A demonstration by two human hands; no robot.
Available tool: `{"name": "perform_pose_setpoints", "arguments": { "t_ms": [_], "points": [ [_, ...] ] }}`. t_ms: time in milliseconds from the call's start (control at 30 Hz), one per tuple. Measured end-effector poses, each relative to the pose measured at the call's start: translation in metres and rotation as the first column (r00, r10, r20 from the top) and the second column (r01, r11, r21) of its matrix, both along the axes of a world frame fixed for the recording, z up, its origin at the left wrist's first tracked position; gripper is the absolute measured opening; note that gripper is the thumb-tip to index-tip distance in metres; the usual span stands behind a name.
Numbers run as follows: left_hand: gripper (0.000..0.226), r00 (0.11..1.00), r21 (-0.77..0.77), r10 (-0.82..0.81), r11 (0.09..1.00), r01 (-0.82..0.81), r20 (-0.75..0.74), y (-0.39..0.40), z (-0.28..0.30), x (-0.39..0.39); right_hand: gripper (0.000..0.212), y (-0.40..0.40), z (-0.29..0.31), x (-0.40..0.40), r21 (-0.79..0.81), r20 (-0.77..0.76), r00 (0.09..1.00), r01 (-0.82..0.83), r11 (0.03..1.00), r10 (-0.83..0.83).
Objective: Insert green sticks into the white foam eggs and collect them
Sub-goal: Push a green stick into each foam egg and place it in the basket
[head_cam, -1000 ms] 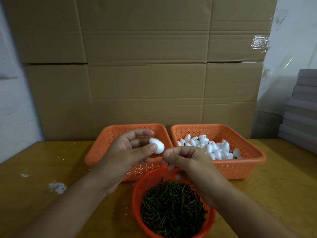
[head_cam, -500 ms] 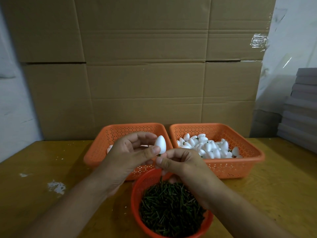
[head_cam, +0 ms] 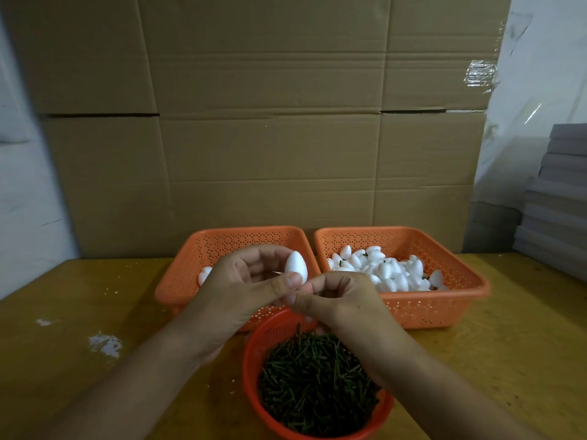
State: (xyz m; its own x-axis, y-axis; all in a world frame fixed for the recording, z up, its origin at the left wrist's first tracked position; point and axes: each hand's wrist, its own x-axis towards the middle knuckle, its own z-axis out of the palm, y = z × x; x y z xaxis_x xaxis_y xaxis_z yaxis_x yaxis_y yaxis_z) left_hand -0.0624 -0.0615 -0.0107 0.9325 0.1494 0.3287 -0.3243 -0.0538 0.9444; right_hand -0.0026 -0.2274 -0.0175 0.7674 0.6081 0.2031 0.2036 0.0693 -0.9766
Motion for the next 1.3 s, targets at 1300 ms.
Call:
{"name": "perform_pose_setpoints", "arguments": {
  "t_ms": [1300],
  "points": [
    [0.05, 0.991, -0.12, 0.01, 0.992, -0.026, -0.135, 0.01, -0.002, 0.005, 0.013, -0.01, 0.007, 0.015, 0.016, -0.076, 0.997, -0.005, 1.0, 0.007]
  ]
}}
